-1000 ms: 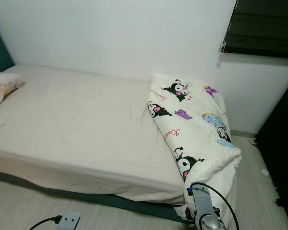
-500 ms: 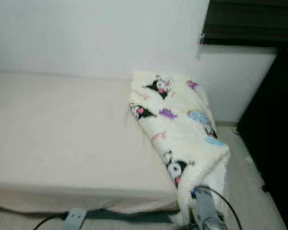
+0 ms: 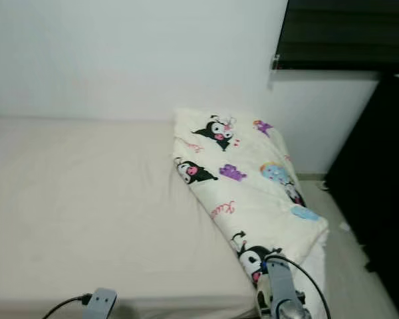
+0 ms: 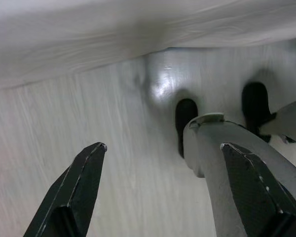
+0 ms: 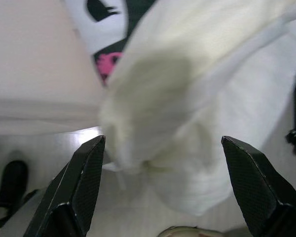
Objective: Clean up the room
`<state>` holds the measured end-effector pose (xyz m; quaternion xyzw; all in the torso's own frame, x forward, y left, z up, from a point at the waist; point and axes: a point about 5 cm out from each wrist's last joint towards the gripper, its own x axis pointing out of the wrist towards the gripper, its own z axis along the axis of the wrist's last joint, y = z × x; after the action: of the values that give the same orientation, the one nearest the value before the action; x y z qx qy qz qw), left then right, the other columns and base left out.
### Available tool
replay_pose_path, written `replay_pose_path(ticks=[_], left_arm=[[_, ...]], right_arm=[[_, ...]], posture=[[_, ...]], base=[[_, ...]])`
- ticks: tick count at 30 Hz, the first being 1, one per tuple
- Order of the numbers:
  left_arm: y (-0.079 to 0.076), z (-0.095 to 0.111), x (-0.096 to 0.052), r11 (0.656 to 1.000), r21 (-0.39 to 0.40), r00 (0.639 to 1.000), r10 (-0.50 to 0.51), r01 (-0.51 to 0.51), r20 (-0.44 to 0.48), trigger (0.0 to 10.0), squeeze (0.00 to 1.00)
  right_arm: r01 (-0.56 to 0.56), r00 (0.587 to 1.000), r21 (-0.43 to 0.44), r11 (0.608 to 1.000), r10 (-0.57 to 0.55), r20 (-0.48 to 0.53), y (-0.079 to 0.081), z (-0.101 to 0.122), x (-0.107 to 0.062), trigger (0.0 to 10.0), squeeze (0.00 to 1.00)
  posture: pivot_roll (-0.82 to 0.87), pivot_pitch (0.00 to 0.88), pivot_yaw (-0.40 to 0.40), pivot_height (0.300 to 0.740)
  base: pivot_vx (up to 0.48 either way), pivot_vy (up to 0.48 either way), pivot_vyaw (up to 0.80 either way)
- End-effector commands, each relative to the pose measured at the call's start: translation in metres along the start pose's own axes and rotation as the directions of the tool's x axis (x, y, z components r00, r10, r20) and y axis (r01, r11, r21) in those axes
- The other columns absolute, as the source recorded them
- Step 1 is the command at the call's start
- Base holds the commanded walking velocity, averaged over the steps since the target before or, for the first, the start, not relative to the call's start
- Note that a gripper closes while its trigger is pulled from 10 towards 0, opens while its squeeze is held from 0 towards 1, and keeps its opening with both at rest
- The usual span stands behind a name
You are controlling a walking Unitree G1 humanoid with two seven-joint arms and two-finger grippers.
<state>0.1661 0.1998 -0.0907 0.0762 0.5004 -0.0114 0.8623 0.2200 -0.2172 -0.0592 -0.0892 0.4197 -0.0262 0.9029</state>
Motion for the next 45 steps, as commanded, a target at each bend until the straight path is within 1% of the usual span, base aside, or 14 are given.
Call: replay_pose_path(ticks=[1, 5, 12, 17, 21, 22, 23, 25, 27, 30, 34, 36, 38, 45], left_arm=[[0.001, -0.008, -0.001, 1.000, 0.007, 1.000, -0.005, 0.005, -0.029, 10.0, 0.00], [0.011, -0.013, -0.003, 1.000, 0.006, 0.999, 0.002, -0.002, -0.036, 10.0, 0.00], [0.035, -0.024, -0.008, 1.000, 0.004, 0.998, 0.028, -0.028, -0.059, 10.0, 0.00], [0.037, -0.023, -0.008, 0.999, 0.013, 0.998, 0.032, -0.031, -0.060, 10.0, 0.00], [0.027, -0.020, -0.006, 0.999, 0.025, 0.998, 0.026, -0.025, -0.054, 10.0, 0.00], [0.008, -0.019, -0.004, 0.999, 0.038, 0.999, 0.012, -0.010, -0.052, 10.0, 0.00], [0.008, -0.019, -0.004, 0.999, 0.038, 0.999, 0.012, -0.010, -0.052, 10.0, 0.00], [-0.013, -0.015, -0.001, 0.999, 0.048, 0.999, -0.005, 0.007, -0.045, 10.0, 0.00], [-0.020, -0.010, 0.000, 0.999, 0.050, 0.999, -0.011, 0.013, -0.038, 10.0, 0.00], [-0.026, -0.006, 0.000, 0.998, 0.054, 0.999, -0.017, 0.018, -0.032, 10.0, 0.00], [-0.052, 0.004, 0.001, 0.996, 0.072, 0.999, -0.043, 0.044, -0.015, 10.0, 0.00], [-0.055, 0.005, 0.001, 0.996, 0.073, 0.999, -0.044, 0.045, -0.014, 10.0, 0.00], [-0.068, 0.010, 0.001, 0.996, 0.081, 0.999, -0.048, 0.048, -0.006, 10.0, 0.00], [-0.084, 0.020, 0.000, 0.995, 0.094, 0.999, -0.041, 0.040, 0.013, 10.0, 0.00]], right_arm=[[0.013, 1.000, 0.016, 1.000, -0.012, -0.004, -0.003, 0.000, 0.000, 10.0, 0.00], [0.035, 0.999, 0.037, 0.999, -0.035, -0.004, -0.007, 0.002, 0.000, 10.0, 0.00], [0.072, 0.995, 0.159, 0.985, -0.081, 0.052, -0.018, 0.020, 0.002, 10.0, 0.00], [0.043, 0.989, 0.238, 0.970, -0.075, 0.128, -0.026, 0.043, 0.003, 10.0, 0.00], [-0.042, 0.973, 0.331, 0.943, -0.037, 0.228, -0.028, 0.066, 0.002, 10.0, 0.00], [-0.126, 0.955, 0.383, 0.915, 0.008, 0.297, -0.026, 0.081, 0.002, 10.0, 0.00], [-0.126, 0.955, 0.383, 0.915, 0.008, 0.297, -0.026, 0.081, 0.002, 10.0, 0.00], [-0.189, 0.935, 0.418, 0.889, 0.033, 0.353, -0.027, 0.092, 0.000, 10.0, 0.00], [-0.207, 0.928, 0.431, 0.878, 0.037, 0.372, -0.028, 0.096, 0.000, 10.0, 0.00], [-0.206, 0.925, 0.445, 0.871, 0.025, 0.378, -0.031, 0.097, -0.001, 10.0, 0.00], [-0.172, 0.929, 0.461, 0.870, -0.012, 0.370, -0.044, 0.095, -0.002, 10.0, 0.00], [-0.172, 0.929, 0.462, 0.870, -0.013, 0.371, -0.045, 0.095, -0.002, 10.0, 0.00], [-0.163, 0.927, 0.484, 0.860, -0.035, 0.374, -0.052, 0.093, -0.004, 10.0, 0.00], [-0.170, 0.917, 0.518, 0.838, -0.057, 0.394, -0.060, 0.095, -0.005, 10.0, 0.00]], posture=[[0.03, 0.000, -0.047, 0.724], [0.03, 0.000, -0.042, 0.724], [0.02, 0.003, -0.034, 0.724], [0.02, 0.007, -0.031, 0.704], [0.02, 0.010, -0.028, 0.689], [0.02, 0.012, -0.026, 0.679], [0.02, 0.012, -0.026, 0.679], [0.02, 0.012, -0.026, 0.669], [0.02, 0.012, -0.026, 0.664], [0.03, 0.016, -0.027, 0.659], [0.03, 0.018, -0.029, 0.639], [0.03, 0.018, -0.029, 0.634], [0.03, 0.020, -0.026, 0.624], [0.04, 0.024, -0.022, 0.609]], base=[[0.000, -0.480, 0.00], [0.000, -0.480, 0.00], [0.000, -0.197, 0.00], [0.000, 0.000, 0.00], [0.000, 0.000, 0.00], [0.000, 0.000, 0.00], [0.000, 0.000, 0.00], [0.000, 0.000, 0.00], [0.000, 0.000, 0.00], [0.000, 0.000, 0.00], [0.000, 0.000, 0.00], [0.000, 0.000, 0.00], [0.000, 0.000, 0.00], [0.000, 0.000, 0.00]])
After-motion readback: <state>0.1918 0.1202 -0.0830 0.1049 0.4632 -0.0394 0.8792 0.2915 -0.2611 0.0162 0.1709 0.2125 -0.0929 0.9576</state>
